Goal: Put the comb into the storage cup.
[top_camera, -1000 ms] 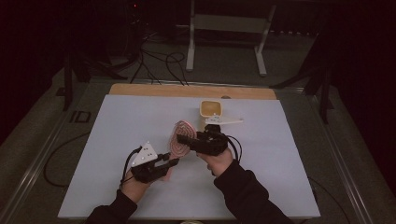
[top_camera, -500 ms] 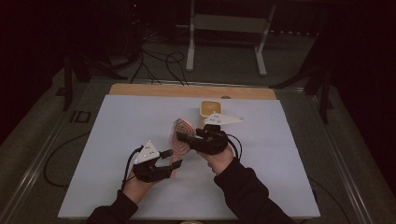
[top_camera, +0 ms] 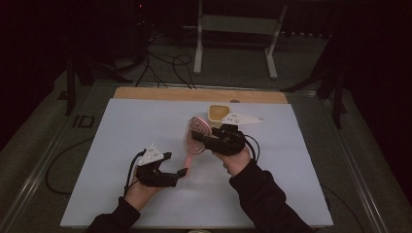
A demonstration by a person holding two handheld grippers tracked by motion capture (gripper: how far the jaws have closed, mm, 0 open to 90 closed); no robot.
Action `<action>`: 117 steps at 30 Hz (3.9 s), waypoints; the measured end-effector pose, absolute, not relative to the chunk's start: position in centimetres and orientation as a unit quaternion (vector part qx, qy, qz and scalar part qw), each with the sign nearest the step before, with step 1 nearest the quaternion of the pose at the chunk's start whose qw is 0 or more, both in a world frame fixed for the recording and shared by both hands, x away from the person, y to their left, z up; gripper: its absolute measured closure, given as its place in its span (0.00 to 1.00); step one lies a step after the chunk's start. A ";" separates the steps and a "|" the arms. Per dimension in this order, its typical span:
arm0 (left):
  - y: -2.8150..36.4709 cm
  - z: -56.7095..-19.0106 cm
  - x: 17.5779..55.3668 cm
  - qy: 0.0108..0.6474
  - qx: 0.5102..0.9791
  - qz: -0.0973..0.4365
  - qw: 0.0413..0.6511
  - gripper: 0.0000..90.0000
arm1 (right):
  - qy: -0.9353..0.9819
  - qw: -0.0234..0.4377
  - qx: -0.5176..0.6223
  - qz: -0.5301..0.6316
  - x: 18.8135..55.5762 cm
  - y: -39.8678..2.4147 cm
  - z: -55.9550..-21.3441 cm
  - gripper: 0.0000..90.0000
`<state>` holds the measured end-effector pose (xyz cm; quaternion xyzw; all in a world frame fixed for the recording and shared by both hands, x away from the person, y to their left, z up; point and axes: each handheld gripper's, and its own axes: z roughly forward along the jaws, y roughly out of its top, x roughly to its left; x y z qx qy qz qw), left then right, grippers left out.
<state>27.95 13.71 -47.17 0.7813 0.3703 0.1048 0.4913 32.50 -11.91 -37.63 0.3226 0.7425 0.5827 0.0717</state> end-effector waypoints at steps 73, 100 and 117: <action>21.5 -48.5 23.7 0.336 0.780 0.108 0.517 0.00 | 0.684 0.228 0.352 0.597 37.3 -21.0 -27.1 0.72; 21.7 -48.3 23.5 0.322 0.779 0.120 0.525 0.00 | 0.667 0.273 0.374 0.584 42.4 -19.1 -28.9 0.72; 21.7 -48.3 23.6 0.321 0.779 0.117 0.526 0.00 | 0.665 0.267 0.394 0.576 43.9 -19.0 -32.3 0.72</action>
